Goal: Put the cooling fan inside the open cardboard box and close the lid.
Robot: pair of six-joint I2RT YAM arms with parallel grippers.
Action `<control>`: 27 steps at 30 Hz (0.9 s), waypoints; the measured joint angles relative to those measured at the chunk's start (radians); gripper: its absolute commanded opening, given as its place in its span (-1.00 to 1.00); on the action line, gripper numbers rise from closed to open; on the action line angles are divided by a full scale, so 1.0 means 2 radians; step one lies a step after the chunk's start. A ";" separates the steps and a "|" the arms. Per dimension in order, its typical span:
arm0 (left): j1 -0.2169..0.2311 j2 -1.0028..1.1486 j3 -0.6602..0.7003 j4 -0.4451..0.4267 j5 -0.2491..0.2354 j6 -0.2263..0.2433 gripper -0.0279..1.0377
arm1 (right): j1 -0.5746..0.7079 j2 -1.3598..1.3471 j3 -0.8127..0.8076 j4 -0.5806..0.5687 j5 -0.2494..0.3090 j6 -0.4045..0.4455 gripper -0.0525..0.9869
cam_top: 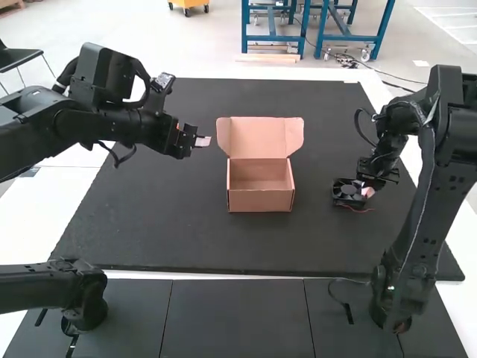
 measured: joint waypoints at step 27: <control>0.020 0.000 -0.055 0.044 -0.037 0.000 0.87 | 0.115 -0.354 -0.122 -0.080 -0.098 0.084 -0.94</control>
